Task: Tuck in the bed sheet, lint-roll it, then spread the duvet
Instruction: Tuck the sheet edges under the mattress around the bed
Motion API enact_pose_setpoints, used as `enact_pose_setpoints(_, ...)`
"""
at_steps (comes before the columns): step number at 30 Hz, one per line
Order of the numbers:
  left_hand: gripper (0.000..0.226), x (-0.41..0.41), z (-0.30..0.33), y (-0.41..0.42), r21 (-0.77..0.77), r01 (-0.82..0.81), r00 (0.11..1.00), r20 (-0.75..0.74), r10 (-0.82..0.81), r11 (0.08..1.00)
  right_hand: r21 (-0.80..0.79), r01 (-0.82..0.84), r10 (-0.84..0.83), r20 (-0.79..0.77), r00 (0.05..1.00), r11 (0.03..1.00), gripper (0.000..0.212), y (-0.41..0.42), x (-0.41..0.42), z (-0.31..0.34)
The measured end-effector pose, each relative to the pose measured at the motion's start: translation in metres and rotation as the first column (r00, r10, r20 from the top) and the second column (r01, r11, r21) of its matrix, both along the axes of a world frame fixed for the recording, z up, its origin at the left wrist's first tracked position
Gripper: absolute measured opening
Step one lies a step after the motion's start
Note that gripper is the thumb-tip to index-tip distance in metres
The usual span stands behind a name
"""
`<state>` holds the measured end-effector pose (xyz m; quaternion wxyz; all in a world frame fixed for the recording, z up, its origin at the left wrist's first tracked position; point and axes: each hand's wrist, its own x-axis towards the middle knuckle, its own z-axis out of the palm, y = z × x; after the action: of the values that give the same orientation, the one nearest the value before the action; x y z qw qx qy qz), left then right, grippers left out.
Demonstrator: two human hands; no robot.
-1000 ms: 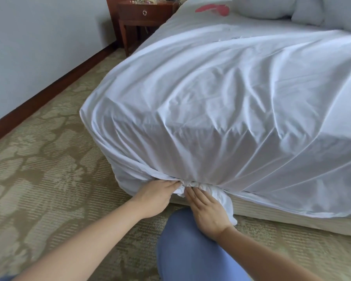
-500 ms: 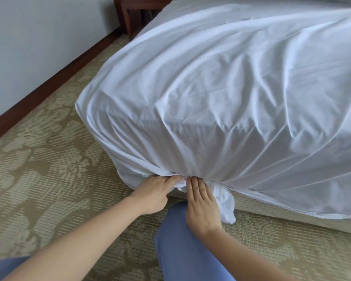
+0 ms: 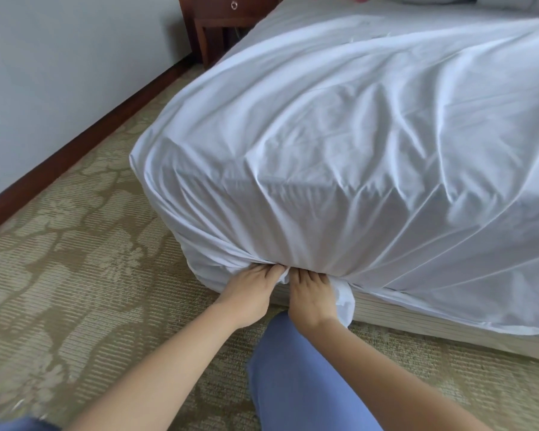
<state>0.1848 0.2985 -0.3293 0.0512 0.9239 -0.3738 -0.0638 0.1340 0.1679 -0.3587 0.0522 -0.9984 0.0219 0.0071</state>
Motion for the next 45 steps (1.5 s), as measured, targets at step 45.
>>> enact_pose_setpoints(45, 0.065, -0.007, 0.003, -0.002, -0.121, -0.075, 0.978, -0.205, 0.049, 0.990, 0.952, 0.100, -0.775, -0.294, 0.560, -0.290, 0.034, 0.001, -0.044, 0.023)
